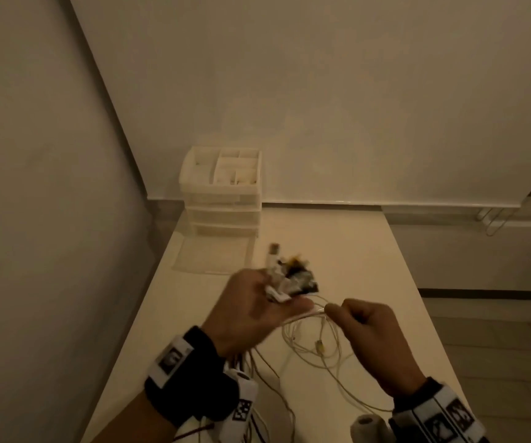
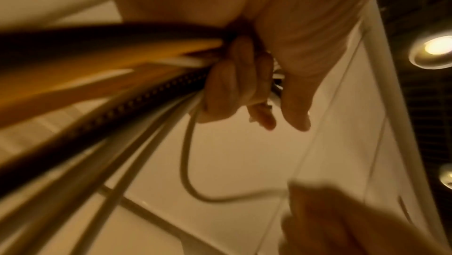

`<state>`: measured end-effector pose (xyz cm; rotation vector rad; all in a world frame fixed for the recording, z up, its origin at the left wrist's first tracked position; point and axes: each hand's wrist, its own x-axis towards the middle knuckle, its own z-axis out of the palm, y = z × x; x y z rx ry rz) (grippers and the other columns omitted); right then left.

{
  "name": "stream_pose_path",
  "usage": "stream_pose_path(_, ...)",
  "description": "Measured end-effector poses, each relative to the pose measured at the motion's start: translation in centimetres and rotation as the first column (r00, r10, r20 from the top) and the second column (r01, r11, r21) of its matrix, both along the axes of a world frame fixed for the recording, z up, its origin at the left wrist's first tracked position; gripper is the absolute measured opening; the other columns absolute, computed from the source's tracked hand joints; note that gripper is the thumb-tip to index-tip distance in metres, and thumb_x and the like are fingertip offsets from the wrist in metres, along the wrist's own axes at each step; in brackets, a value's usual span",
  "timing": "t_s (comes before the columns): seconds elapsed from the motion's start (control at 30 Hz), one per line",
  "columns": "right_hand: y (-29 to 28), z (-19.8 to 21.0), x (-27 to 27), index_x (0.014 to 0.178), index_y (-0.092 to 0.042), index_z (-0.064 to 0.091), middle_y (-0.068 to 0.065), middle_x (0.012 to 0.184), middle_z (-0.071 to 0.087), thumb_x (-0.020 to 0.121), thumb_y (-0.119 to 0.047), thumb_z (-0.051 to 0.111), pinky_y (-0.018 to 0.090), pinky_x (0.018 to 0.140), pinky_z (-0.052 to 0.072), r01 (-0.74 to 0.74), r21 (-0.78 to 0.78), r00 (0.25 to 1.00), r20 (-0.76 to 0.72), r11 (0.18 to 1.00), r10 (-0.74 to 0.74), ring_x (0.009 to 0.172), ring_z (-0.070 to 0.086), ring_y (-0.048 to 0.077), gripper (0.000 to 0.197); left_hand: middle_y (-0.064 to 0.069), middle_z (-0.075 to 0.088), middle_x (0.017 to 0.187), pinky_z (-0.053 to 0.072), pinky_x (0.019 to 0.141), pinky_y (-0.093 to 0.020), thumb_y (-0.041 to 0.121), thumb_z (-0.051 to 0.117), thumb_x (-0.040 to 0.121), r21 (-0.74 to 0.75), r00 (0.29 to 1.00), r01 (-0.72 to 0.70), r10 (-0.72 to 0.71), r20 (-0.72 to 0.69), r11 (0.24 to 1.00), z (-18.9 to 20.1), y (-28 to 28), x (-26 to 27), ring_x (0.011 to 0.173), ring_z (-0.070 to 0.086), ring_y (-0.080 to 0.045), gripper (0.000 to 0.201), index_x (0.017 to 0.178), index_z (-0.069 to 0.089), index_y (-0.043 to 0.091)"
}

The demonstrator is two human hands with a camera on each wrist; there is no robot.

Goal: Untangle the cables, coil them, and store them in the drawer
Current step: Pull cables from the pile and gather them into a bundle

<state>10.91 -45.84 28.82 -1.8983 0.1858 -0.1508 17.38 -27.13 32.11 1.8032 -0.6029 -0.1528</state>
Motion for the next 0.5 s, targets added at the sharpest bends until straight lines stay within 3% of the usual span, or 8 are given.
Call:
stream_pose_path(0.03, 0.3, 0.8, 0.5, 0.052, -0.008, 0.038, 0.01, 0.054, 0.027, 0.089, -0.017, 0.063, 0.022, 0.048, 0.03, 0.051, 0.086, 0.998, 0.017, 0.995, -0.053, 0.051, 0.027, 0.014, 0.045, 0.014, 0.075, 0.091, 0.051, 0.079, -0.019, 0.028, 0.08, 0.077, 0.035, 0.999, 0.047, -0.047, 0.006, 0.998, -0.6, -0.9, -0.4, 0.088, 0.068, 0.002, 0.026, 0.101, 0.076, 0.02)
stream_pose_path(0.1, 0.8, 2.2, 1.6, 0.054, -0.006, 0.04, 0.013, 0.057, 0.023, 0.089, -0.008, 0.058, 0.024, 0.046, 0.028, 0.086, 0.238, 0.995, 0.028, 0.967, -0.095, 0.054, 0.021, 0.018, 0.04, 0.01, 0.075, 0.099, 0.052, 0.086, -0.027, 0.028, 0.08, 0.076, -0.02, 0.998, -0.032, 0.031, -0.054, 0.999, -1.3, -2.5, -0.8, 0.096, 0.068, -0.006, 0.031, 0.106, 0.074, 0.022)
stream_pose_path(0.17, 1.0, 3.0, 2.1, 0.054, -0.006, 0.039, 0.01, 0.055, 0.022, 0.09, -0.005, 0.052, 0.026, 0.046, 0.026, 0.062, 0.356, 0.997, 0.018, 0.932, -0.074, 0.051, 0.02, 0.016, 0.039, 0.006, 0.075, 0.098, 0.052, 0.085, -0.028, 0.018, 0.078, 0.078, -0.146, 0.983, -0.136, 0.116, -0.14, 0.98, -1.5, -3.8, -0.8, 0.096, 0.068, -0.009, 0.029, 0.107, 0.073, 0.019)
stream_pose_path(0.23, 1.0, 3.4, 2.1, 0.055, -0.007, 0.04, 0.005, 0.052, 0.024, 0.093, -0.007, 0.051, 0.027, 0.047, 0.023, 0.018, 0.437, 1.0, 0.0, 0.899, -0.021, 0.048, 0.019, 0.015, 0.04, 0.005, 0.075, 0.093, 0.051, 0.079, -0.023, 0.013, 0.076, 0.079, -0.185, 0.981, -0.146, 0.118, -0.157, 0.972, -1.3, -4.4, -0.6, 0.089, 0.069, -0.009, 0.027, 0.106, 0.074, 0.016)
stream_pose_path(0.37, 0.2, 3.7, 1.1, 0.063, -0.002, 0.057, 0.006, 0.053, 0.035, 0.096, -0.025, 0.051, 0.025, 0.049, 0.03, -0.09, 0.364, 0.994, -0.021, 0.927, 0.105, 0.048, 0.029, 0.016, 0.041, 0.014, 0.063, 0.057, 0.04, 0.056, -0.007, 0.001, 0.07, 0.082, -0.184, 0.983, -0.17, 0.152, -0.107, 0.968, -0.7, -4.0, 0.2, 0.055, 0.056, 0.008, 0.02, 0.097, 0.074, 0.013)
stream_pose_path(0.4, -0.2, 3.6, 0.8, 0.068, -0.003, 0.063, 0.008, 0.055, 0.039, 0.096, -0.027, 0.05, 0.025, 0.05, 0.033, -0.112, 0.322, 0.992, -0.018, 0.94, 0.124, 0.05, 0.034, 0.019, 0.039, 0.007, 0.059, 0.052, 0.039, 0.052, -0.006, -0.001, 0.069, 0.082, -0.201, 0.977, -0.206, 0.189, -0.102, 0.958, -0.5, -3.7, 0.5, 0.049, 0.053, 0.009, 0.018, 0.093, 0.074, 0.013)
stream_pose_path(0.47, -0.8, 3.2, 0.3, 0.074, -0.007, 0.069, 0.01, 0.057, 0.046, 0.095, -0.028, 0.05, 0.028, 0.054, 0.036, -0.133, 0.249, 0.99, -0.008, 0.959, 0.139, 0.053, 0.038, 0.022, 0.035, -0.006, 0.056, 0.058, 0.036, 0.047, -0.008, -0.002, 0.069, 0.082, -0.246, 0.944, -0.328, 0.308, -0.119, 0.912, 0.1, -3.0, 1.3, 0.04, 0.046, 0.008, 0.011, 0.084, 0.074, 0.006)
stream_pose_path(0.5, -1.2, 2.7, 0.2, 0.074, -0.01, 0.07, 0.009, 0.056, 0.047, 0.095, -0.028, 0.051, 0.03, 0.056, 0.037, -0.134, 0.22, 0.99, -0.009, 0.966, 0.139, 0.054, 0.04, 0.022, 0.034, -0.009, 0.048, 0.049, 0.035, 0.045, -0.015, 0.001, 0.069, 0.082, -0.254, 0.913, -0.408, 0.384, -0.14, 0.877, 0.1, -2.5, 2.2, 0.036, 0.041, 0.006, 0.007, 0.08, 0.074, 0.005)
